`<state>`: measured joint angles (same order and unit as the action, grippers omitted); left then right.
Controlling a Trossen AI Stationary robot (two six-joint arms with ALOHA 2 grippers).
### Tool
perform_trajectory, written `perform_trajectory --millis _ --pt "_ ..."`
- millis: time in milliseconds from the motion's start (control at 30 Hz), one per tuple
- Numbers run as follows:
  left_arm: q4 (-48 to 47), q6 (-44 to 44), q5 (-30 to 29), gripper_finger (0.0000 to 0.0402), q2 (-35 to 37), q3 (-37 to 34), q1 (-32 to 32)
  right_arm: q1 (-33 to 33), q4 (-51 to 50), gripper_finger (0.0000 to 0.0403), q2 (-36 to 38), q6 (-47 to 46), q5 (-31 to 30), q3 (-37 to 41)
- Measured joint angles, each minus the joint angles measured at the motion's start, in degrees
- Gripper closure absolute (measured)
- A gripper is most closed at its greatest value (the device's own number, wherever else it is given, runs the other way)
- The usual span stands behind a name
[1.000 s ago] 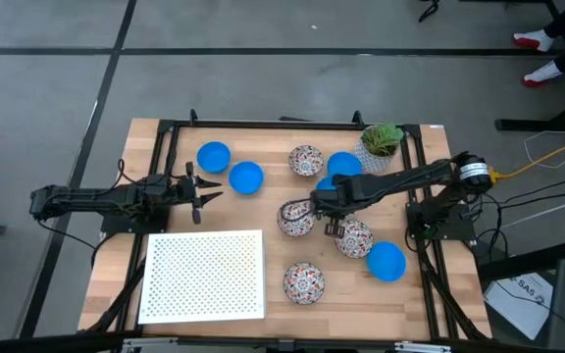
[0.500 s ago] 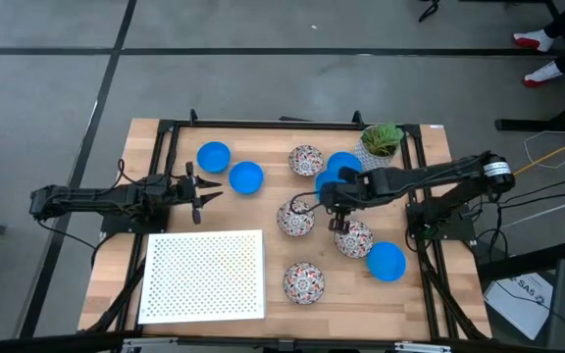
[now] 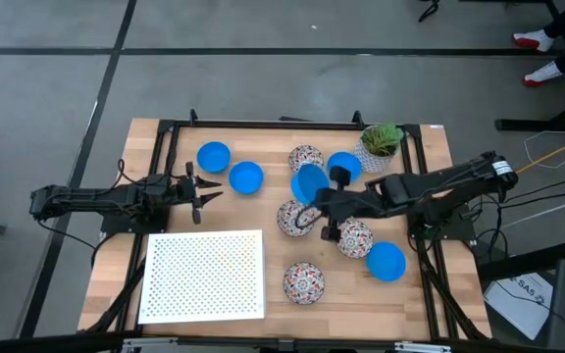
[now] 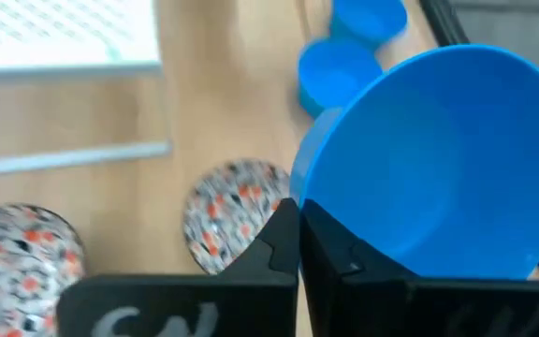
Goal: Pick & Place Mini bowls
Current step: Put the blue bowl on the shelf
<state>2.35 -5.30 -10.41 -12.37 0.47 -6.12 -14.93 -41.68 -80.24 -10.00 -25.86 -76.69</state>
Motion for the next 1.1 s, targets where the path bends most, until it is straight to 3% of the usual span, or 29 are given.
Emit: perform_trajectory --millis 667,1100 --pt "0.0 0.0 0.0 0.0292 -0.01 0.02 0.01 -10.05 24.02 0.0402 -2.93 19.74 4.05 -0.79" --pt "0.44 3.1 0.0 0.0292 0.0 0.01 0.0 -10.14 35.61 0.0402 -10.62 24.24 13.39 -0.79"
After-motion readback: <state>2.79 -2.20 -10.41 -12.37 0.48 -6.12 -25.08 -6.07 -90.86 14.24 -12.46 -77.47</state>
